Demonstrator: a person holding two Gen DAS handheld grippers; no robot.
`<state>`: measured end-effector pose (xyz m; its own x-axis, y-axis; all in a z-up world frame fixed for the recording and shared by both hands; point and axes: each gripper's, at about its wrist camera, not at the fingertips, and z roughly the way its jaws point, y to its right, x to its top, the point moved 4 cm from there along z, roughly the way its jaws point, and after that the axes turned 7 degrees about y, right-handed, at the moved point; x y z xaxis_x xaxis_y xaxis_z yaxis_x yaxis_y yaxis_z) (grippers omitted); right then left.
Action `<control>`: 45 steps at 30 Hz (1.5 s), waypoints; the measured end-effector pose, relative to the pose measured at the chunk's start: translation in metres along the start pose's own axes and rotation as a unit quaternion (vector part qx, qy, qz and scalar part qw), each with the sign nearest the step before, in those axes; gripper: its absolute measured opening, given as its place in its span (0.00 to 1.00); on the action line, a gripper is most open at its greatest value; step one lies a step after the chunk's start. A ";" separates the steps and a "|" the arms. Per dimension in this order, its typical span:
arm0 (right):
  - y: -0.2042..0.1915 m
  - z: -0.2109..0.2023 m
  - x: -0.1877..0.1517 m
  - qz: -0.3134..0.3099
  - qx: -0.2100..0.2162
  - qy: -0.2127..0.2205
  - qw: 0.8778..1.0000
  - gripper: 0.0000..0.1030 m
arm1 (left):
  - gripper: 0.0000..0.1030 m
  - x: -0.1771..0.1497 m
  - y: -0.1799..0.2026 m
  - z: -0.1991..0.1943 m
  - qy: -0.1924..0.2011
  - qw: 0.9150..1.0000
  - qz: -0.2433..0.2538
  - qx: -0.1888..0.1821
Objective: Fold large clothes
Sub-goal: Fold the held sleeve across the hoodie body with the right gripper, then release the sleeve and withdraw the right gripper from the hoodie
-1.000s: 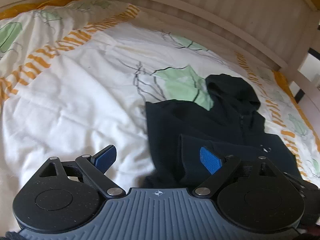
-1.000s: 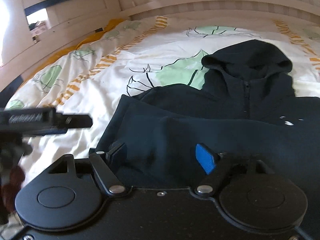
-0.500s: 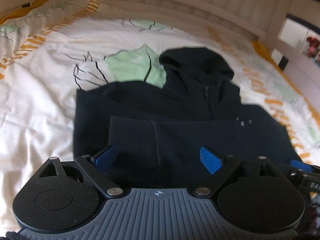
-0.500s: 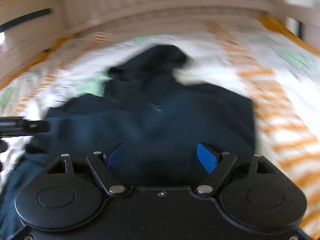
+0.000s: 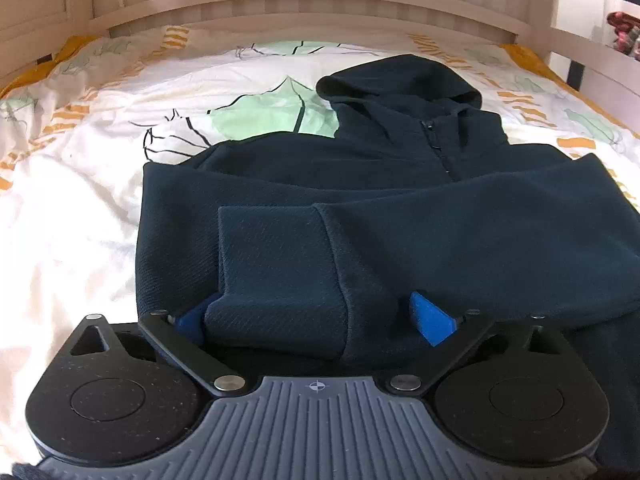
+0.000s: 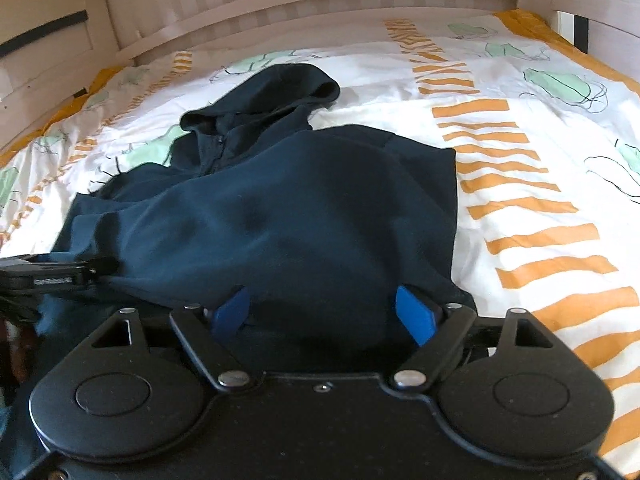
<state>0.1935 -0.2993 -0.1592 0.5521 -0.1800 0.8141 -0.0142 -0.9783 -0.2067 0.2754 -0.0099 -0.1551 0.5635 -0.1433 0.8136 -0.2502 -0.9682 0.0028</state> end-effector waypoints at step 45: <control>0.084 0.084 0.068 0.000 -0.073 -0.008 0.997 0.13 | 1.00 -0.001 -0.002 -0.001 0.011 1.000 -0.006 -0.004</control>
<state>0.2996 -0.3847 -0.1670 0.5659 -0.1794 0.8047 -0.1348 -0.9830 -0.1244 0.2749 -0.0082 -0.1553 0.5486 -0.1268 0.8264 -0.2494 -0.9683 0.0170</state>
